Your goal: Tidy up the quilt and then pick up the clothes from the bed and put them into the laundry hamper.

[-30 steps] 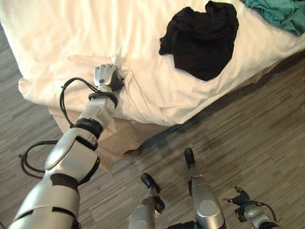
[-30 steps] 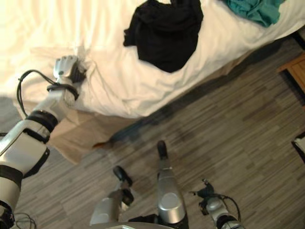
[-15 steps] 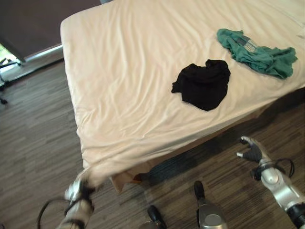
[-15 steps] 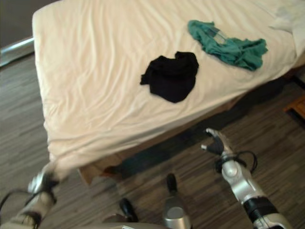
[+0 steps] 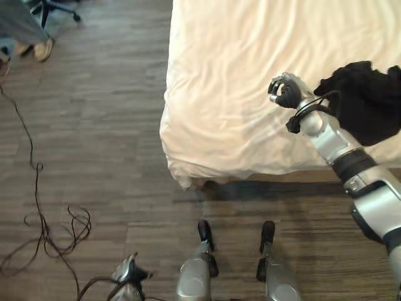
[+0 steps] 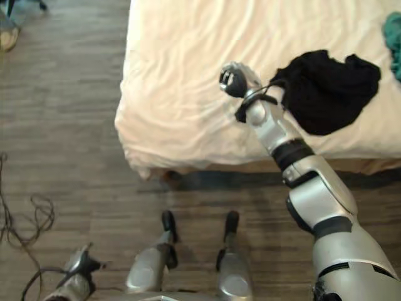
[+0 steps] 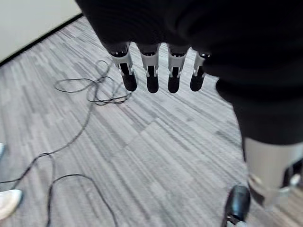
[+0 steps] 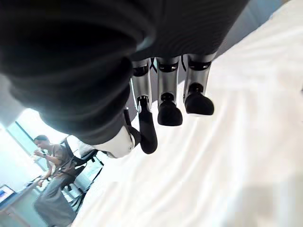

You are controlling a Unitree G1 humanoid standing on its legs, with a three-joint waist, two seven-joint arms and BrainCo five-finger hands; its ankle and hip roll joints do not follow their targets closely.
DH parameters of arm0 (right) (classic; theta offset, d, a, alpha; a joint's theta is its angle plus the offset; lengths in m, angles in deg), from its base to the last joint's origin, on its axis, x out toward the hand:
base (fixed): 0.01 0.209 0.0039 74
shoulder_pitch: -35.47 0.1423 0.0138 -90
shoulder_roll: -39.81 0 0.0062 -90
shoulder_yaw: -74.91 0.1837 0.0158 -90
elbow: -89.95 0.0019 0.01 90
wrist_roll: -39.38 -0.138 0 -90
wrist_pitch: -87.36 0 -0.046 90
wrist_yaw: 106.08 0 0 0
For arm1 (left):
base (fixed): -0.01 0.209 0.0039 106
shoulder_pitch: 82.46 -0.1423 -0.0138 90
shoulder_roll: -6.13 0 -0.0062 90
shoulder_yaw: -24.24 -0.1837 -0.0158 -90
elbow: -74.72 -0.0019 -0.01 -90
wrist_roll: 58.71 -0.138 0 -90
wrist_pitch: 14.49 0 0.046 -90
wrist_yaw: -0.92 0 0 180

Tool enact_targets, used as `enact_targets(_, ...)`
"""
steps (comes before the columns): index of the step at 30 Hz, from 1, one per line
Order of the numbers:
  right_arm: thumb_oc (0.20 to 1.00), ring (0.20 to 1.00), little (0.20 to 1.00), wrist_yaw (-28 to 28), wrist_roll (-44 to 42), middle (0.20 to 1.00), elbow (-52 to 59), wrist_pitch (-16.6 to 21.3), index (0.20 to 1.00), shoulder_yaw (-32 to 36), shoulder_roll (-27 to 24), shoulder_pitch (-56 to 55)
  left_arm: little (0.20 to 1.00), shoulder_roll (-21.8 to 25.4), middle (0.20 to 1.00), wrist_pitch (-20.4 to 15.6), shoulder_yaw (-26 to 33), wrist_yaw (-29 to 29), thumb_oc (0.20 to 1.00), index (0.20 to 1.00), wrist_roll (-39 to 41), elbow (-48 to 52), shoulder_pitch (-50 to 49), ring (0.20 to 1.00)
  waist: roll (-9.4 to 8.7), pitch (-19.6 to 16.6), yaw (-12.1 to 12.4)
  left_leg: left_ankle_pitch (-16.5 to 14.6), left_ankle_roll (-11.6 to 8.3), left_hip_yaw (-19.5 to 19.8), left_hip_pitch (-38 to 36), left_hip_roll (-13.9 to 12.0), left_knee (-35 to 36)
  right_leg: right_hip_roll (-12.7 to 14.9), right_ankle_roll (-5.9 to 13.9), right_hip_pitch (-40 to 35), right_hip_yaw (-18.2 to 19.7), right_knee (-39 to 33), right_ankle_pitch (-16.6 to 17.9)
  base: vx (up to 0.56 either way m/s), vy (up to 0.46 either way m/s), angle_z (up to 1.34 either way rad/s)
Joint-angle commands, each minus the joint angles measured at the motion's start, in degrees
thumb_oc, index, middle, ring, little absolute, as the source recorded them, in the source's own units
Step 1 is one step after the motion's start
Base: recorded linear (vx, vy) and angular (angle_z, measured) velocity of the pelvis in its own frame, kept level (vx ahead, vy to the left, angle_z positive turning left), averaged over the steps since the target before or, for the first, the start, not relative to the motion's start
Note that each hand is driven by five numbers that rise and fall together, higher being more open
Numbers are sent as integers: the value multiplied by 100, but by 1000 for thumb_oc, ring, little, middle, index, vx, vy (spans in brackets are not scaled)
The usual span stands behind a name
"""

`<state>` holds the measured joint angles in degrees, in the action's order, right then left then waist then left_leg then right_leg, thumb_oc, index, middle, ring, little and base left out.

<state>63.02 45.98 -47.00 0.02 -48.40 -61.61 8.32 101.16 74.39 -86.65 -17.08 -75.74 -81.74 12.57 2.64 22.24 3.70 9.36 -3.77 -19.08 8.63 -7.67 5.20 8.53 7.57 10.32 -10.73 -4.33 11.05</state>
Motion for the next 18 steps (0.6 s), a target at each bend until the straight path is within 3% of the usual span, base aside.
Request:
enact_targets(1, 200, 200, 200, -152, -287, 200, -462, -2, 200, -337, 316, 257, 1000, 73, 1000, -140, -293, -184, 1000, 1000, 86, -103, 816, 1000, -139, 308, 75, -492, -520, 100, -392, -197, -20, 288, 384, -35, 6, 282, -848, -53, 0, 31)
enact_targets(3, 200, 200, 200, 15, -336, 200, -432, -44, 200, -384, 880, -277, 1000, -132, 1000, -90, -503, -142, 1000, 1000, 80, -26, 1048, 1000, -66, 397, 56, -431, -544, 159, -271, -208, -20, 295, 381, 6, -28, 239, -826, -38, 14, 37)
enact_targets(5, 200, 200, 200, 15, -335, 200, -427, -46, 200, -384, 880, -286, 1000, -133, 1000, -90, -506, -143, 1000, 1000, 80, -27, 1042, 1000, -65, 386, 52, -430, -545, 165, -263, -207, -20, 295, 381, 9, -35, 237, -827, -9, 8, 17)
enact_targets(6, 200, 200, 200, 244, -490, 200, -41, -17, 200, -509, 1256, -935, 1000, -206, 1000, -34, -472, -168, 1000, 1000, 98, -33, 1140, 1000, -65, 432, -12, -431, -559, 186, -253, -215, -20, 306, 376, -2, -56, 248, -840, 0, 0, 0)
enact_targets(10, 200, 200, 200, 1384, -1075, 200, 1284, 107, 200, -1414, 1862, -2476, 1000, -280, 1000, 8, -604, -72, 1000, 1000, -187, 79, 1217, 1000, -116, 402, -157, -485, -569, 170, -286, -226, -20, 344, 369, -75, -93, 250, -860, -11, 29, 0)
enact_targets(11, 200, 200, 200, 1386, -1077, 200, 1292, 102, 200, -1416, 1856, -2479, 1000, -282, 1000, 9, -602, -71, 1000, 1000, -188, 81, 1214, 1000, -115, 390, -158, -473, -567, 171, -267, -226, -20, 343, 366, -59, -92, 243, -845, 9, 15, -11)
enact_targets(12, 200, 200, 200, 1839, -1479, 200, 2020, 184, 200, -1705, 1765, -2638, 1000, -236, 1000, -19, -635, -28, 1000, 1000, -280, 136, 1206, 1000, -162, 356, -178, -515, -575, 159, -348, -237, -20, 350, 373, -130, -99, 252, -880, -1, 0, -4)
enact_targets(14, 200, 200, 200, 1841, -1483, 200, 2032, 176, 200, -1705, 1755, -2638, 1000, -239, 1000, -18, -634, -28, 1000, 1000, -280, 137, 1207, 1000, -160, 340, -178, -500, -573, 159, -321, -238, -20, 348, 368, -107, -97, 244, -861, 0, 0, 0)
enact_targets(15, 200, 200, 200, 2071, -2248, 200, 3180, 425, 200, -1692, 1393, -2442, 1000, -175, 1000, -28, -630, 37, 1000, 1000, -327, 108, 1184, 1000, -241, 271, -230, -563, -591, 80, -458, -262, -20, 348, 371, -192, -91, 258, -918, 0, 0, 0)
enact_targets(16, 200, 200, 200, 2072, -2252, 200, 3193, 416, 200, -1690, 1382, -2440, 1000, -178, 1000, -28, -631, 37, 1000, 1000, -327, 107, 1190, 1000, -239, 264, -226, -550, -589, 77, -440, -263, -20, 346, 367, -175, -87, 251, -901, 19, 6, -3)
enact_targets(18, 200, 200, 200, 1837, -2275, 200, 3863, 681, 200, -1365, 899, -2064, 1000, -117, 1000, -20, -555, 22, 1000, 1000, -341, 92, 1172, 1000, -290, 227, -283, -589, -595, -1, -517, -277, -20, 329, 373, -157, -34, 272, -932, 1, 14, -13)
